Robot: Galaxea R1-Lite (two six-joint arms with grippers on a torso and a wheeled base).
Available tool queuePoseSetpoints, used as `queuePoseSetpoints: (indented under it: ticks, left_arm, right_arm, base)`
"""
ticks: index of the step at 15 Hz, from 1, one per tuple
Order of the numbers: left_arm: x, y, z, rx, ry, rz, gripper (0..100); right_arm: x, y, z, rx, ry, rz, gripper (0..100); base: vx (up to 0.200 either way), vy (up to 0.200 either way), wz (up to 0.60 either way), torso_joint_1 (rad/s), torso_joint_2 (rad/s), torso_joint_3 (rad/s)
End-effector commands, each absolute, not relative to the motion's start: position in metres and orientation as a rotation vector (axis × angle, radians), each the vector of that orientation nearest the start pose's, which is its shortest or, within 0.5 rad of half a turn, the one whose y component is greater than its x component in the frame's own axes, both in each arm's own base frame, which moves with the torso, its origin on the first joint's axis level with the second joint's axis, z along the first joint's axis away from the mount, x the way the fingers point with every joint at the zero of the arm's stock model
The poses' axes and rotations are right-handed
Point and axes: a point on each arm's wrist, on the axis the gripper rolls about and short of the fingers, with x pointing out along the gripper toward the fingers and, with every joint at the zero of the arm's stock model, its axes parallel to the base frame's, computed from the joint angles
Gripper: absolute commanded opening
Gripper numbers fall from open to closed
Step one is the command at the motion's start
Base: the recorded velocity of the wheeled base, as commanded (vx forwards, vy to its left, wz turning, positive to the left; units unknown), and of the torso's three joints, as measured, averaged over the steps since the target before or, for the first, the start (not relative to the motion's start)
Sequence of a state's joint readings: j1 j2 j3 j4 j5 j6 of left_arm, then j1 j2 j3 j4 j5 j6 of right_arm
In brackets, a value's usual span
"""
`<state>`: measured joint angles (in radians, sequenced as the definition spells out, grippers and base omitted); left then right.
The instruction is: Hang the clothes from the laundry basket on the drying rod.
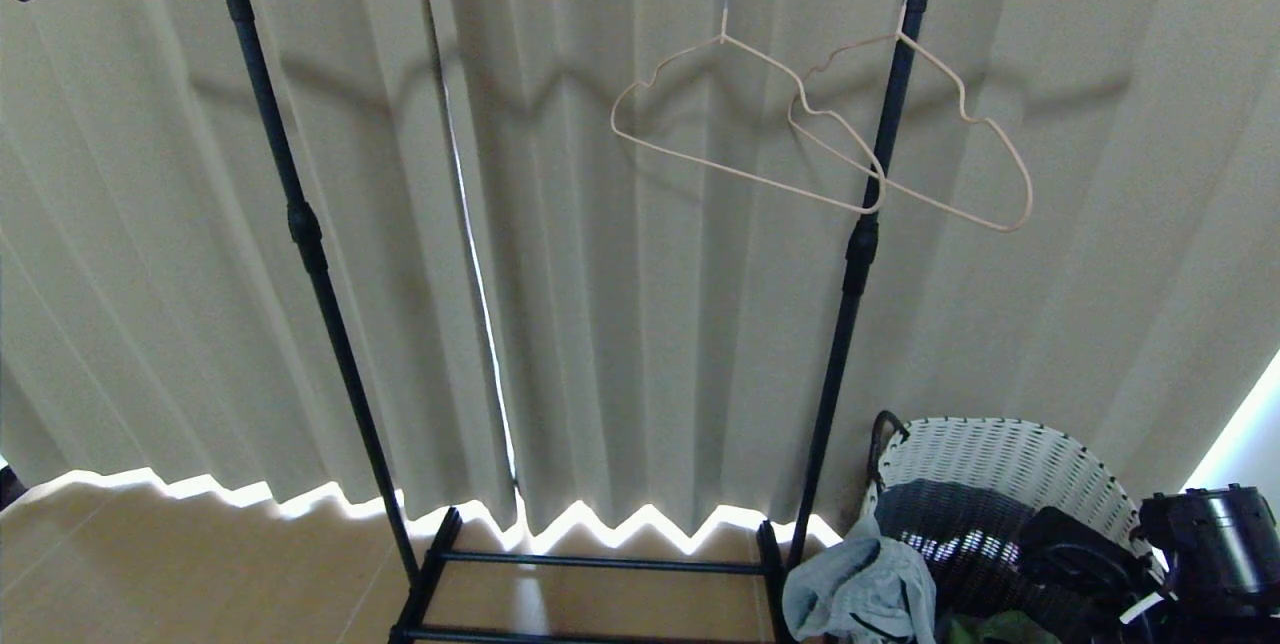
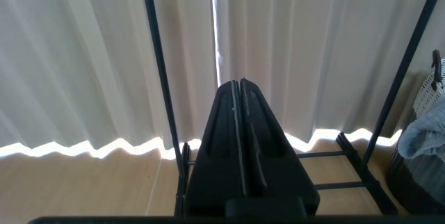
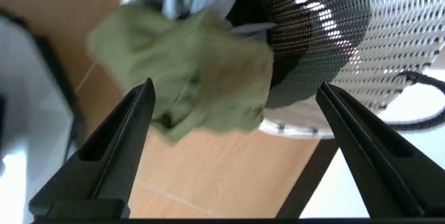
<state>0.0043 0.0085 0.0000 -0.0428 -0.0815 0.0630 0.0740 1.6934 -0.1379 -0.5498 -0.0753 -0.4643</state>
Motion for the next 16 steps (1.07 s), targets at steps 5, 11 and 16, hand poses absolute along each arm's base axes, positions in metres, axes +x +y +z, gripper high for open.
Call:
queuePoseSetpoints:
  ticks: [5, 11, 16]
  left_arm:
    - [-0.022, -0.002, 0.080, 0.064, -0.036, -0.076, 0]
    - [-0.022, -0.002, 0.080, 0.064, -0.036, -0.076, 0]
    - [-0.022, -0.002, 0.080, 0.064, -0.036, -0.076, 0]
  right_arm:
    - [0.187, 0.007, 0.012, -0.553, 1.090, 0.193, 100]
    - [0.200, 0.004, 0.003, -0.569, 1.084, 0.139, 100]
    - [0.200, 0.004, 0.005, -0.568, 1.021, 0.123, 0]
  base:
    - [0.000, 0.000, 0.00, 0.000, 0.00, 0.000]
    - [0.000, 0.000, 0.00, 0.000, 0.00, 0.000]
    - [0.000, 0.000, 0.00, 0.000, 0.00, 0.000]
